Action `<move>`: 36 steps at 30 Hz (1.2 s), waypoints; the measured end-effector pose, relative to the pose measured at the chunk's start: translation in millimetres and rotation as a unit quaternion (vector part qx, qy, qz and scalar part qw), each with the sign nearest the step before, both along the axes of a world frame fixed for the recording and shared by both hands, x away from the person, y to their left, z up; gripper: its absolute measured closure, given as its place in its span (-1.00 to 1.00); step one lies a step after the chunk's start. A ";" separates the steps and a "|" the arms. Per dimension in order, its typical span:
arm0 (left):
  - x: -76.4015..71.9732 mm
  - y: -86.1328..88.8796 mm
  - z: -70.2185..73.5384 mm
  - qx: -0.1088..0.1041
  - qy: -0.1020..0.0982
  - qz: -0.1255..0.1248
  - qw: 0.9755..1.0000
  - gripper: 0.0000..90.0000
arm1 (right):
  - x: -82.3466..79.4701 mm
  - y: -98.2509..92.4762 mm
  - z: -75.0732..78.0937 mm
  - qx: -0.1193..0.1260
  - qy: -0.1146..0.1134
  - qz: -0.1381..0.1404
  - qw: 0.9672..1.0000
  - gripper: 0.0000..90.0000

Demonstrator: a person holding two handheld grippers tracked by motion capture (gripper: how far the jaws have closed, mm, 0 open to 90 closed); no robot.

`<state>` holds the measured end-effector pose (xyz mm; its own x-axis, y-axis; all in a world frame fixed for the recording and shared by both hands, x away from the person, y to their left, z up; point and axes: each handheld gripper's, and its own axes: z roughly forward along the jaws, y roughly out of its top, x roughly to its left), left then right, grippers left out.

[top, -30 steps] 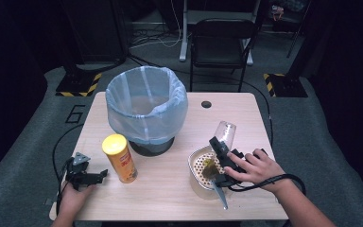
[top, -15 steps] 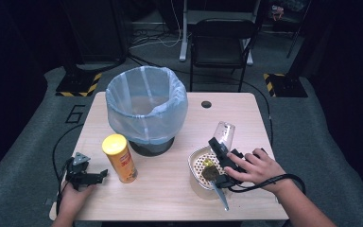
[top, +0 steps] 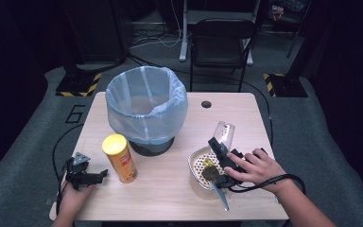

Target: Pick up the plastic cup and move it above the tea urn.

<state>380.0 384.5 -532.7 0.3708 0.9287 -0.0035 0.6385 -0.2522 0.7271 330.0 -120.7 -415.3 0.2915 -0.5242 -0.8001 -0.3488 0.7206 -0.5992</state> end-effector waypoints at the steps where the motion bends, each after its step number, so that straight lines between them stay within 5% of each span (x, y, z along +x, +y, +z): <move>1: 0.0 0.0 0.0 0.000 0.000 0.000 1.000 -0.99 | 0.0 0.0 0.2 0.000 0.001 0.000 1.000 -0.19; 3: 0.0 0.0 0.0 0.000 0.000 0.000 1.000 -0.99 | 0.1 0.0 0.8 0.002 0.001 0.001 1.000 -0.19; 5: 0.0 0.0 0.0 0.000 0.000 0.000 1.000 -0.99 | 0.4 -2.5 -3.5 0.007 0.030 -0.015 0.999 -0.19; 21: 0.0 0.0 0.0 0.000 0.000 0.000 1.000 -0.99 | 0.4 -1.4 1.9 0.005 0.034 -0.008 0.999 -0.19; 23: 0.0 0.0 0.0 0.000 0.000 0.000 1.000 -0.99 | 0.1 -0.7 2.3 0.022 0.030 -0.002 0.999 -0.20; 24: 0.0 0.0 0.0 0.000 0.000 0.000 1.000 -0.99 | 0.5 2.6 6.1 0.045 -0.007 0.024 0.999 -0.20; 25: 0.0 0.0 0.0 0.000 0.000 0.000 1.000 -0.99 | -0.5 3.0 7.5 0.038 0.013 0.013 0.999 -0.20; 28: 0.0 0.0 0.0 0.000 0.000 0.000 1.000 -0.99 | -0.4 1.9 9.0 0.097 0.037 0.008 0.995 -0.20; 30: 0.0 0.0 0.0 0.000 0.000 0.000 1.000 -0.99 | 0.4 1.3 11.9 0.146 0.053 0.004 0.988 -0.20; 32: 0.0 0.0 0.0 0.000 0.000 0.000 1.000 -0.99 | 1.6 -0.1 14.8 0.220 0.088 0.004 0.972 -0.20; 33: 0.0 0.0 0.0 0.000 0.000 0.000 1.000 -0.99 | 1.5 -0.6 18.3 0.250 0.112 0.004 0.962 -0.20; 34: 0.0 0.0 0.0 0.000 0.000 0.000 1.000 -0.99 | 1.7 -1.9 19.3 0.289 0.136 0.005 0.948 -0.20; 35: 0.0 0.0 0.0 0.000 0.000 0.000 1.000 -0.99 | 1.8 -3.8 21.8 0.335 0.158 0.005 0.929 -0.20; 36: 0.0 0.0 0.0 0.000 0.000 0.000 1.000 -0.99 | 3.2 -5.4 26.2 0.355 0.174 0.010 0.919 -0.20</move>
<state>380.0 384.6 -532.7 0.3711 0.9286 -0.0033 0.6385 -0.2525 0.7271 333.2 -126.1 -389.0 -0.0429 0.1677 -0.9849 -0.4487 0.8776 0.1690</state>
